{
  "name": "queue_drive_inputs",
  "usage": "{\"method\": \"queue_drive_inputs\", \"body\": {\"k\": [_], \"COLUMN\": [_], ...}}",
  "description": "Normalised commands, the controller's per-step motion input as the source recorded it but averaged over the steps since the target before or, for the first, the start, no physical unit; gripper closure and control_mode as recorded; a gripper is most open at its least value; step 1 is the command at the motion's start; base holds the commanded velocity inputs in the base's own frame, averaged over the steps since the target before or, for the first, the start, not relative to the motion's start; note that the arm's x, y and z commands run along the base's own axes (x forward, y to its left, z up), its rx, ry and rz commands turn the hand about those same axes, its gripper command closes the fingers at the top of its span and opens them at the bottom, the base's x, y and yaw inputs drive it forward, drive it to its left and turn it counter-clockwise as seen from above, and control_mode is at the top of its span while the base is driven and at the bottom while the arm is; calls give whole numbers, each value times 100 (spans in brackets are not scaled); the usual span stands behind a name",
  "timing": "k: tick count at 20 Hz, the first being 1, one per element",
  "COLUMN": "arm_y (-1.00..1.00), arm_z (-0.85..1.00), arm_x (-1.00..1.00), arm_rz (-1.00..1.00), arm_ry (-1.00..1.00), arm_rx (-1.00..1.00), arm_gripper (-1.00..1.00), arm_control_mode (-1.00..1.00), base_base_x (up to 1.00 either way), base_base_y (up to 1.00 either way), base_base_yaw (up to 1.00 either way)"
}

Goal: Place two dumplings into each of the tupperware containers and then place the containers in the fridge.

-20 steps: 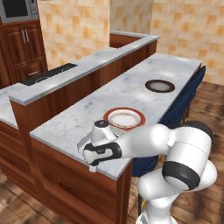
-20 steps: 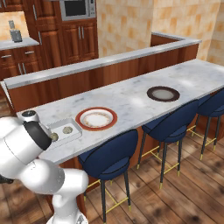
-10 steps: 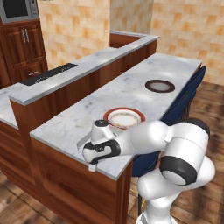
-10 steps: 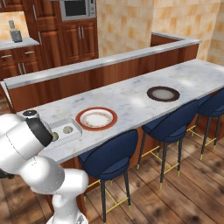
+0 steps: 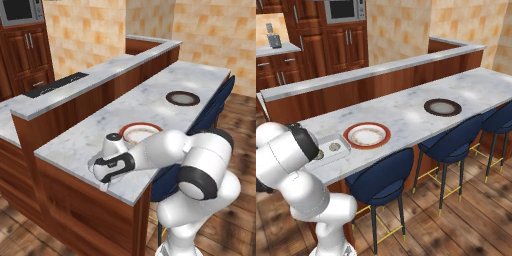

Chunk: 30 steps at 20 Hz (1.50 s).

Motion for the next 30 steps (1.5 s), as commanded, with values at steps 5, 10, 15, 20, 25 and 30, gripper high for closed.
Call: {"method": "queue_drive_inputs", "body": {"k": [5,10,15,20,25,30], "arm_y": [0,0,0,-1,-23,-54], "arm_z": [0,0,22,70,55,71], "arm_x": [3,0,-2,-40,-34,-57], "arm_rz": [0,0,0,0,5,3], "arm_ry": [2,0,0,-7,-22,-1], "arm_rx": [0,0,-2,-6,-4,0], "arm_gripper": [100,100,100,100,100,100], "arm_control_mode": [-100,-100,-100,-100,-100,-100], "base_base_x": [0,0,0,0,0,0], "base_base_y": [0,0,0,0,0,0], "base_base_yaw": [0,0,0,0,0,0]}}
